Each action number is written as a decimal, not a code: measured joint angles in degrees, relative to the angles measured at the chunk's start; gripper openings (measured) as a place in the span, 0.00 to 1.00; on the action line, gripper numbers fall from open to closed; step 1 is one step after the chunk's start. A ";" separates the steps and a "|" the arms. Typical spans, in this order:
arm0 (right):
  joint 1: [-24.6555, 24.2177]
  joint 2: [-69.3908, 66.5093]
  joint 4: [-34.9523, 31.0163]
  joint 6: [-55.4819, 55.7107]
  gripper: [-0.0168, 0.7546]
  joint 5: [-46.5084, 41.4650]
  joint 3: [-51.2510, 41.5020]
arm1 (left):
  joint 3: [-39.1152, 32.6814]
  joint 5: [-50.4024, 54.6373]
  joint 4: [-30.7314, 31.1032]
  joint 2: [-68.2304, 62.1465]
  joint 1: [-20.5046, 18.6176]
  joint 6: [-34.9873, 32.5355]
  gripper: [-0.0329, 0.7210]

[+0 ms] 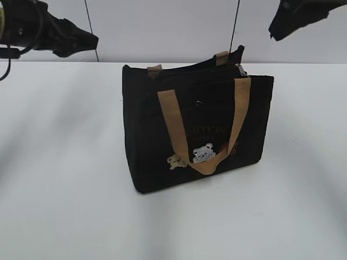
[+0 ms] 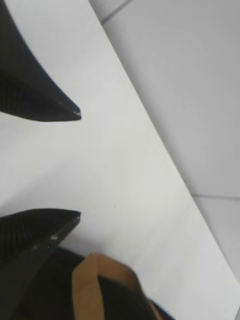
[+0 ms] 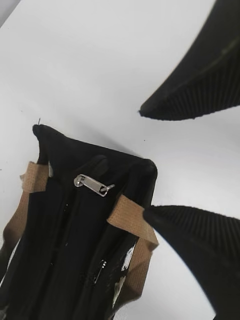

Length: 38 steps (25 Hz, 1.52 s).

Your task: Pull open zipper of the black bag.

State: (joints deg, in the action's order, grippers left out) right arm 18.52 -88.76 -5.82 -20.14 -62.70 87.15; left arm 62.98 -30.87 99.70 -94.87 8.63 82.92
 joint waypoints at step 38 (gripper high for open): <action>-16.27 0.11 3.73 16.13 0.56 -7.03 3.70 | 12.42 92.68 -96.26 1.33 3.81 -73.11 0.60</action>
State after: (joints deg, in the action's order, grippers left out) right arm 2.24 -88.65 -2.09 -4.01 -69.73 90.85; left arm 75.40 61.80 3.44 -93.53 12.44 9.80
